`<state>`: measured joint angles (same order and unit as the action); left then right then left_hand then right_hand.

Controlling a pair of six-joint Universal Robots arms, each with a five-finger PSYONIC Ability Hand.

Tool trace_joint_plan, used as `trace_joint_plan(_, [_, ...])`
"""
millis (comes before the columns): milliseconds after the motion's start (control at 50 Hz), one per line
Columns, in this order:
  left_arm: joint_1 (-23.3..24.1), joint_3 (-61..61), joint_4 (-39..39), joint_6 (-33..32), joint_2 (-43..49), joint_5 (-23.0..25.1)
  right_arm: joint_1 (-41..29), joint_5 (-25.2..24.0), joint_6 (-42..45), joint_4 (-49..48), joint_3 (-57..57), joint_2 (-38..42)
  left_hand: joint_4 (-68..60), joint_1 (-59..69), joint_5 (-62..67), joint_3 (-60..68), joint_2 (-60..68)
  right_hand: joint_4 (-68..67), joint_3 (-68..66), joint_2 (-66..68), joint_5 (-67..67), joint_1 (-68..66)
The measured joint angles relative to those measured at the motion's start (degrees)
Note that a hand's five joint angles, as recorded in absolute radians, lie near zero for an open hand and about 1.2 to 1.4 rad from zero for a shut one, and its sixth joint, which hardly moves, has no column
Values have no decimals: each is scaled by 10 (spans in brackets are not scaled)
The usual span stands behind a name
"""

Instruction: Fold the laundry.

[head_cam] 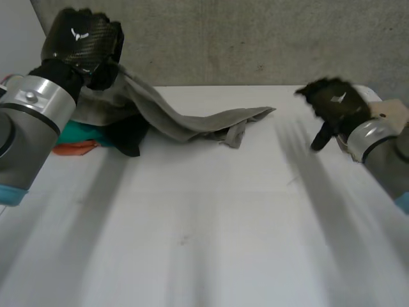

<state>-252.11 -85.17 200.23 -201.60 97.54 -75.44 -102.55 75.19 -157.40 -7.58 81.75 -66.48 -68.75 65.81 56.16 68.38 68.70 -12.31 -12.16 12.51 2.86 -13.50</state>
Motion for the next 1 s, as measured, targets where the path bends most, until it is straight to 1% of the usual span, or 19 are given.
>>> trace_joint_plan(100, [12, -18, -6, -6, -66, 32, -25, 0, -29, 23, -18, 30, 0, 0, 0, 0, 0, 1, 0, 0, 0, 0])
trace_joint_plan(260, [20, -31, -47, -3, -157, 83, -62, 9, -72, 6, -118, 115, 0, 0, 0, 0, 0, 1, 0, 0, 0, 0])
trace_joint_plan(340, [22, -38, -57, 1, -185, 88, -77, 17, -85, 0, -162, 158, 0, 0, 0, 0, 0, 1, 0, 0, 0, 0])
trace_joint_plan(460, [37, -58, -61, 19, -246, 87, -116, 51, -131, -29, -263, 277, 0, 0, 0, 0, 0, -15, -16, 12, 14, -7])
trace_joint_plan(560, [45, -67, -61, 33, -279, 86, -145, 58, -158, -52, -305, 343, 0, 0, 0, 0, 0, -122, -129, 123, 121, -116])
trace_joint_plan(580, [45, -68, -61, 36, -286, 86, -152, 56, -163, -58, -311, 354, 0, 0, 0, 0, 0, -186, -188, 183, 183, -181])
trace_joint_plan(600, [44, -70, -61, 38, -289, 87, -156, 55, -165, -60, -314, 358, 0, 0, 0, 0, 0, -206, -208, 211, 203, -204])
trace_joint_plan(620, [42, -71, -62, 42, -295, 87, -165, 52, -171, -66, -320, 366, 0, 0, 0, 0, 0, -359, -361, 362, 353, -352])
trace_joint_plan(640, [40, -73, -62, 44, -299, 88, -169, 51, -174, -69, -322, 367, 0, 0, 0, 0, 0, -438, -440, 444, 431, -434])
trace_joint_plan(680, [35, -76, -63, 48, -303, 89, -176, 50, -180, -75, -324, 360, 0, 0, 0, 0, 0, -541, -542, 545, 531, -524])
trace_joint_plan(760, [17, -81, -62, 54, -303, 94, -178, 64, -179, -79, -311, 321, 0, 0, 0, 0, 0, -562, -559, 554, 538, -524])
trace_joint_plan(780, [12, -82, -62, 55, -301, 95, -176, 71, -174, -78, -304, 304, 0, 0, 0, 0, 0, -553, -552, 547, 534, -521])
trace_joint_plan(800, [7, -82, -62, 57, -300, 95, -175, 76, -168, -77, -297, 291, 0, 0, 0, 0, 0, -504, -495, 492, 493, -480])
trace_joint_plan(860, [-8, -86, -63, 66, -295, 98, -166, 90, -123, -73, -261, 233, 0, 0, 0, 0, 0, -232, -231, 217, 217, -211])
trace_joint_plan(880, [-12, -87, -63, 70, -294, 98, -163, 92, -103, -72, -248, 214, 0, 0, 0, 0, 0, -94, -95, 79, 80, -72])
trace_joint_plan(900, [-14, -89, -63, 73, -294, 99, -160, 88, -82, -72, -236, 197, 0, 0, 0, 0, 0, -37, -37, 26, 32, -17])
trace_joint_plan(920, [-16, -91, -63, 75, -294, 99, -158, 84, -67, -73, -229, 187, 0, 0, 0, 0, 0, -29, -29, 18, 21, -10])
trace_joint_plan(980, [-19, -98, -64, 84, -297, 100, -148, 44, -1, -78, -208, 154, 0, 0, 0, 0, 0, 3, 3, -4, -1, 7])
trace_joint_plan(1000, [-19, -102, -64, 87, -300, 101, -145, 15, 26, -79, -203, 146, 0, 0, 0, 0, 0, 3, 3, -4, -1, 7])
